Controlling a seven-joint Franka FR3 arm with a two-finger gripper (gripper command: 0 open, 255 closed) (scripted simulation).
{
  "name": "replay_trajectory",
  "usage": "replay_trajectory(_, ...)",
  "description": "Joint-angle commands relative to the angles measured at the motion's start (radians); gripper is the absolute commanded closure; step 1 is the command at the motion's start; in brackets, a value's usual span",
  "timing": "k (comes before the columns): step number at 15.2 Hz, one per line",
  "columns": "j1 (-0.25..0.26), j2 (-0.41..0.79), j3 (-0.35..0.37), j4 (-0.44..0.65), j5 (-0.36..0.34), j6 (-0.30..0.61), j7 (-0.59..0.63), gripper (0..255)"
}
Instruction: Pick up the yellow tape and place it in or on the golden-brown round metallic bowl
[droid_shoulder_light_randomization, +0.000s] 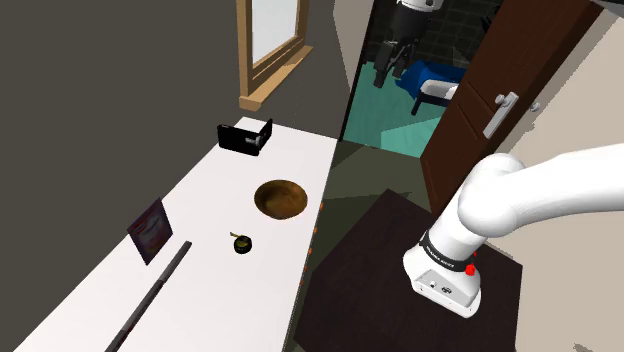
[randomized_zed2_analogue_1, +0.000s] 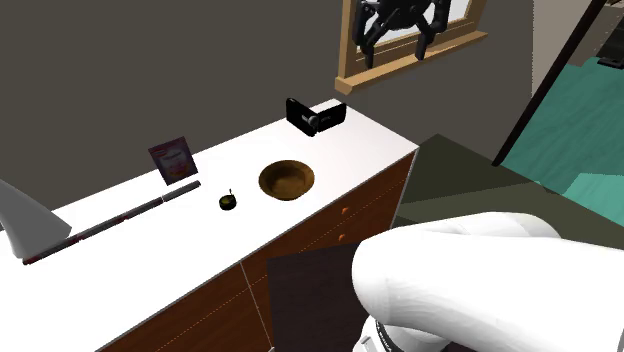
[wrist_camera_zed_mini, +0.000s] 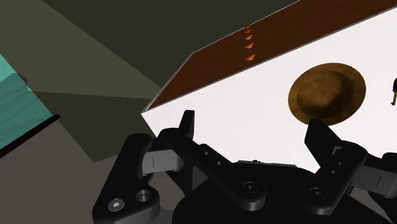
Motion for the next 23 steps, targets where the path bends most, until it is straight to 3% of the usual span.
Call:
replay_trajectory(1, 0.000, 0.000, 0.000, 0.000, 0.000, 0.000, 0.000, 0)
replay_trajectory(12, 0.076, 0.099, 0.168, -0.180, 0.094, 0.264, 0.185, 0)
replay_trajectory(23, 0.124, 0.367, 0.357, -0.213, 0.129, 0.554, 0.387, 0)
